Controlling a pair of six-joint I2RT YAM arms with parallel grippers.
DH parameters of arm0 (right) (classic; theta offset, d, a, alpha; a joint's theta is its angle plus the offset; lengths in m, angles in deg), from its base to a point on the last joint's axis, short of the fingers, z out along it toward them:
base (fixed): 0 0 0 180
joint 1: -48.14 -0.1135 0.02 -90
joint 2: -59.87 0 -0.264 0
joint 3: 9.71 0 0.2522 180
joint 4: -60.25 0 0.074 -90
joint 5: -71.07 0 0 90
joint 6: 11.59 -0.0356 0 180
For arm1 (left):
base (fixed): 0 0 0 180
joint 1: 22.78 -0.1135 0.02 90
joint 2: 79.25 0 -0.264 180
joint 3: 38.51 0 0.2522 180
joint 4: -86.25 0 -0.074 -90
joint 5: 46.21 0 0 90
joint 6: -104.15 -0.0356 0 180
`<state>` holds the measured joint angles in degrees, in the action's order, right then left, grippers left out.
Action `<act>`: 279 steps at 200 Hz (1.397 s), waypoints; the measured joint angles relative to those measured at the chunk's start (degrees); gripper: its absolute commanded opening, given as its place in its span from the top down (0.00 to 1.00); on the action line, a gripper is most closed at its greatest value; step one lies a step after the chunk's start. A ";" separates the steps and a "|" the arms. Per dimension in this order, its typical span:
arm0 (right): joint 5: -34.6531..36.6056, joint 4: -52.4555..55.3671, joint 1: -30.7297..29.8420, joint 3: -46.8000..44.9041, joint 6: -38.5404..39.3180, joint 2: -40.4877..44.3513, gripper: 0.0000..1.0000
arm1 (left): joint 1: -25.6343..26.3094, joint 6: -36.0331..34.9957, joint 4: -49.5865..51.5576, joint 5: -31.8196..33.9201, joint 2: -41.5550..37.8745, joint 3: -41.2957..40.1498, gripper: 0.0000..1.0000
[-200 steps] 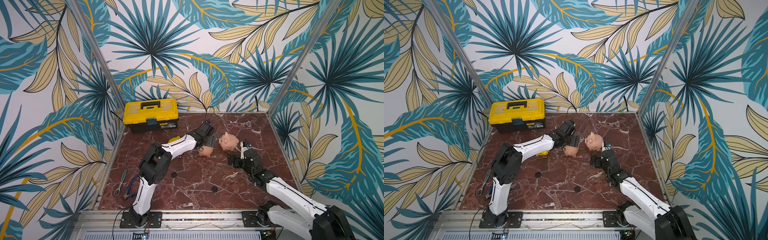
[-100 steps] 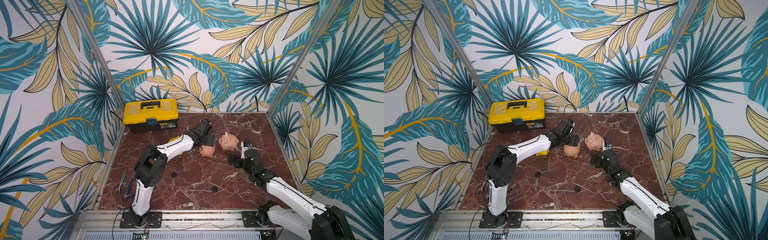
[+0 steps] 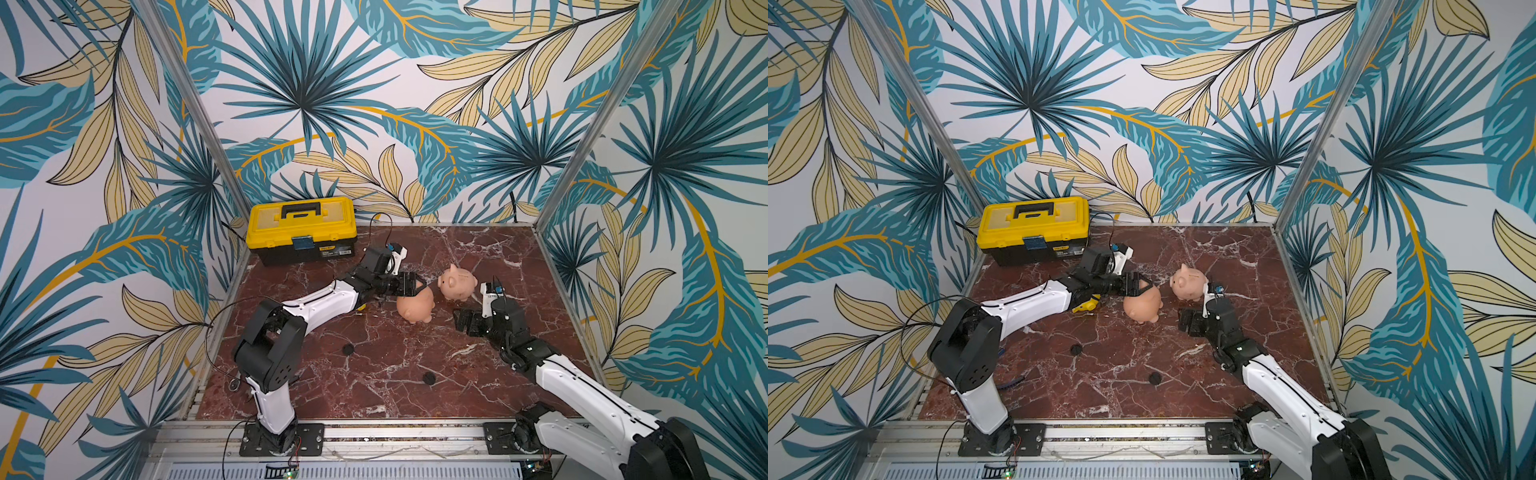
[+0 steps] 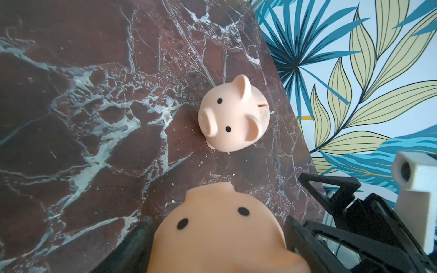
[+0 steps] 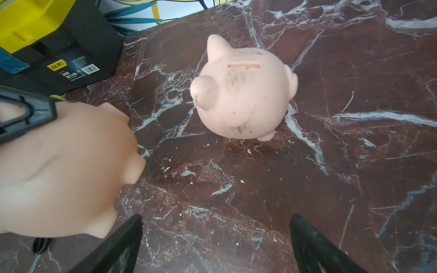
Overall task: Close piggy banks
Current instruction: Turn over the piggy bank at the center of the board.
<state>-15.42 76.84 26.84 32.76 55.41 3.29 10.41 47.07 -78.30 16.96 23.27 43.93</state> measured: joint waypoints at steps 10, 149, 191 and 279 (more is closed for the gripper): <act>-1.01 1.49 0.00 1.27 -0.63 0.00 0.07 | -0.20 0.55 -1.31 -1.31 0.00 -1.36 0.22; -12.46 16.06 0.00 10.43 -4.96 0.00 0.12 | -2.38 3.91 -11.56 -5.18 2.08 -10.36 0.11; -13.05 17.64 0.00 10.47 -5.07 0.04 0.12 | -3.41 3.76 -13.03 -5.55 2.08 -11.02 0.00; -13.22 19.17 -0.02 12.02 -5.99 -0.13 0.14 | -5.70 3.74 -12.76 -5.31 1.62 -12.07 0.00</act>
<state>-28.64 96.01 26.82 44.78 49.42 3.16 4.71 50.81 -91.06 11.65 24.89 31.87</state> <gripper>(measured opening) 0.869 0.995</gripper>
